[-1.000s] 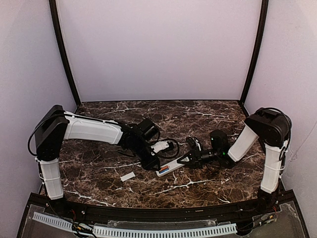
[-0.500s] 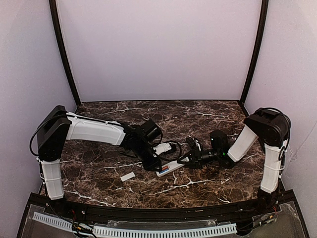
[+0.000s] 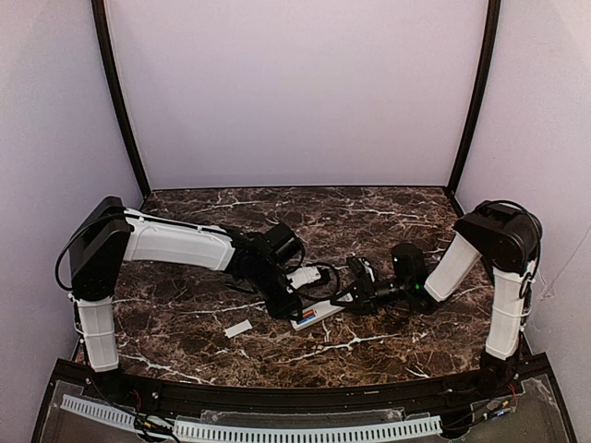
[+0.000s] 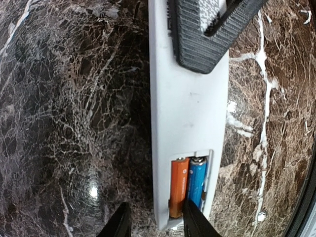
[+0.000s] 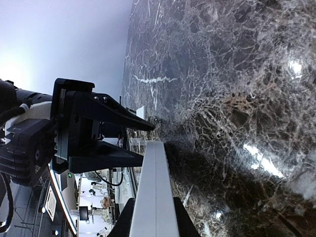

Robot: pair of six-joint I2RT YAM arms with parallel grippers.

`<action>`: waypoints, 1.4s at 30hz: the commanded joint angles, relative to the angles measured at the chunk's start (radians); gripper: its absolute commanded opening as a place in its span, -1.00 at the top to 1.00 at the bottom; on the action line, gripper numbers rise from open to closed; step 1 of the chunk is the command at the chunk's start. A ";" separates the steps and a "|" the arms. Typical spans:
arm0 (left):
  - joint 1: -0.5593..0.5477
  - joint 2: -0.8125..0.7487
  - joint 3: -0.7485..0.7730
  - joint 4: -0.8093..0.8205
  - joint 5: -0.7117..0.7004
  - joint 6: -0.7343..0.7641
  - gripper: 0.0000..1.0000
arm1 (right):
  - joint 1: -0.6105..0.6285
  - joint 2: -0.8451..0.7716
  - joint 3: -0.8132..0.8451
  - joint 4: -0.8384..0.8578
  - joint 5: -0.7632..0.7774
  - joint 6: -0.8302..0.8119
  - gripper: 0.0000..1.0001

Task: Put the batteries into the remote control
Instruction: Press the battery in the battery compartment, then pass from the right arm to the left

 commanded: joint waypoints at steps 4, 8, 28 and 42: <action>0.013 -0.036 0.009 0.040 0.136 -0.041 0.26 | 0.010 0.008 -0.003 0.035 0.009 -0.016 1.00; 0.015 -0.017 0.026 0.046 0.155 -0.050 0.26 | 0.010 0.008 -0.004 0.035 0.009 -0.016 1.00; -0.006 0.047 0.074 -0.055 -0.023 -0.015 0.20 | 0.010 0.000 0.005 0.010 0.006 -0.020 1.00; -0.020 -0.152 -0.119 0.198 0.058 -0.014 -0.42 | 0.018 -0.029 0.022 -0.047 0.032 -0.040 0.91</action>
